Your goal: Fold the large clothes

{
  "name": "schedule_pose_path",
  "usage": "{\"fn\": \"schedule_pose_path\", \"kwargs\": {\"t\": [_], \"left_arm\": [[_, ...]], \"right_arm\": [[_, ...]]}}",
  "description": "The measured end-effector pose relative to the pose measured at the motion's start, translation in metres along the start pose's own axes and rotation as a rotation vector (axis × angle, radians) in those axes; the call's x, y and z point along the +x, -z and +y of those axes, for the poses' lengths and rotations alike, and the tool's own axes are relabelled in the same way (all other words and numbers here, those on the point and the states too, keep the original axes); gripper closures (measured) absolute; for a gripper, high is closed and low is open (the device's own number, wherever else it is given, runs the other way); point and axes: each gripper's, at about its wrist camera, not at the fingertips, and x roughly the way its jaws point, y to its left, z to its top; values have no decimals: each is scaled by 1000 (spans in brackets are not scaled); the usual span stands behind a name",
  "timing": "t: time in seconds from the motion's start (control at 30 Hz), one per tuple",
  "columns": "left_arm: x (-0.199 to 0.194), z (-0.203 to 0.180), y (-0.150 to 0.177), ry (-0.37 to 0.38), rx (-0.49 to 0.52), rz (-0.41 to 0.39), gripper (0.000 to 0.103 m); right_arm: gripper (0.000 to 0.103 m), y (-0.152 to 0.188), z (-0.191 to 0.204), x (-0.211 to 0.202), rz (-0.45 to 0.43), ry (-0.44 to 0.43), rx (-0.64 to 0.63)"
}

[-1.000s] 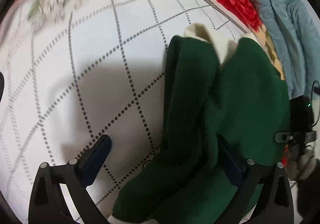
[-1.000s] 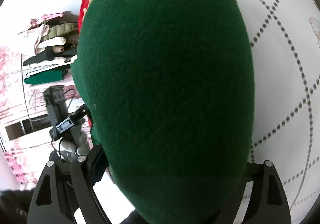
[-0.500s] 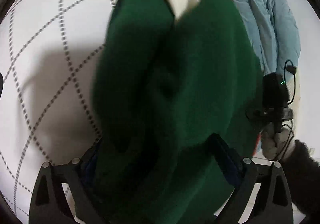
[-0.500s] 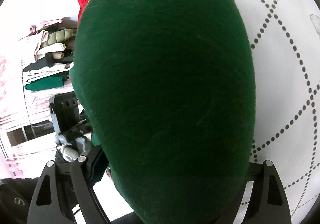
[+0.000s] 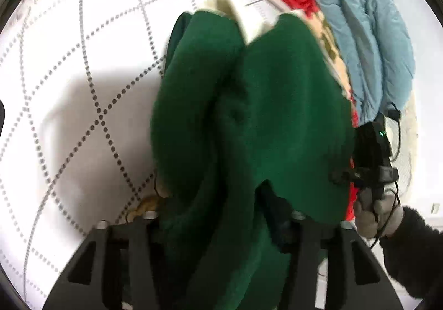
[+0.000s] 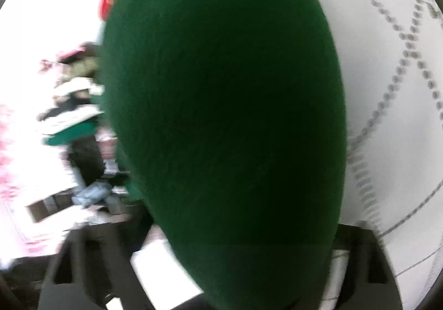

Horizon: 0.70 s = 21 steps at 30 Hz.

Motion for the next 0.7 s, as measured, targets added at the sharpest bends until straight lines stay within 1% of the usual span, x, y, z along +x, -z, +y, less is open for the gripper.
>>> {"fn": "schedule_pose_path", "kwargs": {"t": [0.03,0.07,0.1,0.13,0.17,0.2,0.23,0.27,0.3,0.33,0.37,0.5,0.6,0.67,0.7], "left_arm": [[1,-2,-3,6,-13,-6,52],[0,-8,-4,4,-2,-22,54],[-4,-15,-2,-10,22,-35,59],[-8,-24,-1,-35,50,-51,64],[-14,-31,0,-44,64,-64,67],[-21,-31,5,-43,64,-70,68],[-27,-35,4,-40,59,-77,70],[-33,-41,3,-30,62,-80,72],[-35,-41,4,-35,74,-80,72],[-40,-49,3,-53,96,-85,72],[-44,-55,1,-55,109,-89,72],[-69,-62,-10,-39,116,-129,72],[-90,-71,-25,-35,136,-167,72],[-101,-77,-47,-32,150,-194,72],[-105,-77,-58,-34,154,-204,72]], "right_arm": [[5,0,0,4,-16,-9,8],[6,-1,2,5,-23,-8,17],[18,-1,6,6,-31,-24,25],[36,0,11,3,-47,-65,36],[41,2,17,-1,-61,-84,28],[49,4,24,-4,-61,-101,11],[53,5,30,-9,-65,-125,11],[55,7,37,-12,-71,-137,4],[56,7,45,-16,-69,-143,-15],[57,7,54,-19,-76,-142,-27],[57,5,62,-23,-76,-145,-37],[58,-6,89,-38,-97,-159,-73],[58,-22,115,-56,-111,-176,-107],[58,-48,123,-82,-124,-182,-129],[58,-60,131,-88,-126,-180,-142]]}}
